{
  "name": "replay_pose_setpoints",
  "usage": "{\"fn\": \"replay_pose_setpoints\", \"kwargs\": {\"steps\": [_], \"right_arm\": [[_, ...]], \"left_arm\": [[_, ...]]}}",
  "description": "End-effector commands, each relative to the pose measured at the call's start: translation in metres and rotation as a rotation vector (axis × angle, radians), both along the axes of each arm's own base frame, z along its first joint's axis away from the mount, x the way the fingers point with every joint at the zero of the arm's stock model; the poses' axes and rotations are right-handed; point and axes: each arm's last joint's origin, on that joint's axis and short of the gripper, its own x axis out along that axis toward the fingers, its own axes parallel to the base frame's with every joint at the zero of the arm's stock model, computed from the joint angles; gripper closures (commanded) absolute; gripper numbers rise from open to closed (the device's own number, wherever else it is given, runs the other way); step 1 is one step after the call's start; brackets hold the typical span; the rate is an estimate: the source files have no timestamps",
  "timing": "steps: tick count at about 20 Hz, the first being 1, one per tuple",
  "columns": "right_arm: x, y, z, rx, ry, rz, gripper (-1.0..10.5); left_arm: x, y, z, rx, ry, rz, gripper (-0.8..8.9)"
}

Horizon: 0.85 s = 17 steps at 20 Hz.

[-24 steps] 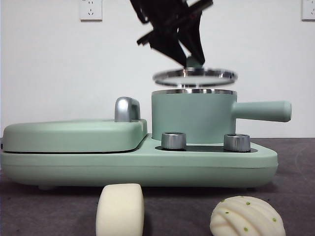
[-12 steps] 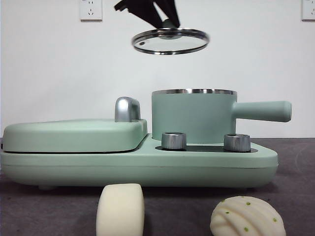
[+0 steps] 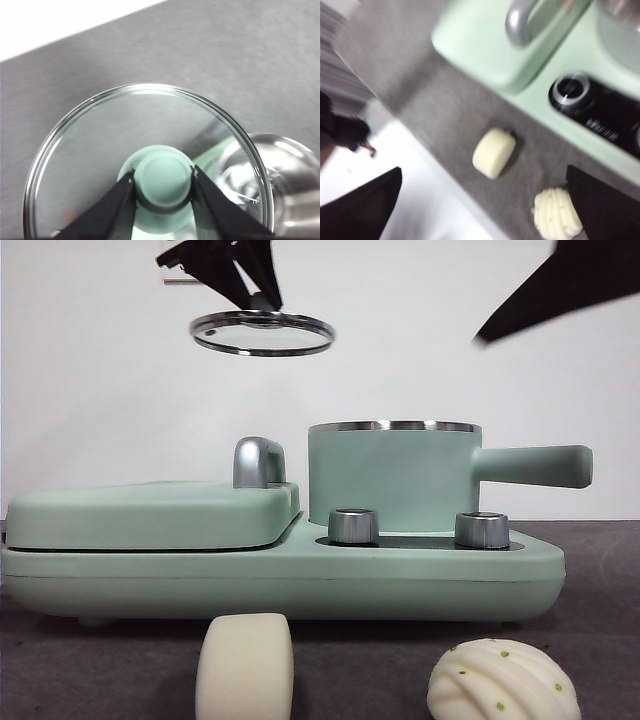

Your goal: Put the buns in a small steamer

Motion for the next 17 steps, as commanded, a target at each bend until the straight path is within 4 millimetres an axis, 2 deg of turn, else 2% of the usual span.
{"fn": "replay_pose_setpoints", "kwargs": {"steps": [1,4,7,11,17], "right_arm": [[0.0,0.028,-0.015,-0.069,0.071,-0.001,4.3],[-0.001,0.062,-0.043,-0.191,0.102,0.038,4.3],[0.003,0.089,-0.069,-0.234,0.107,0.073,4.3],[0.005,0.108,-0.092,-0.266,0.105,0.089,4.3],[0.009,0.122,-0.116,-0.331,0.075,0.076,4.5]], "left_arm": [[0.0,0.012,0.018,-0.022,-0.077,0.019,7.95],[0.006,0.026,0.02,-0.025,-0.09,0.059,7.96],[0.01,0.038,0.02,-0.025,-0.093,0.089,7.95],[0.012,0.044,0.02,-0.024,-0.094,0.106,7.95],[0.013,0.047,0.02,-0.024,-0.095,0.114,7.95]]}}
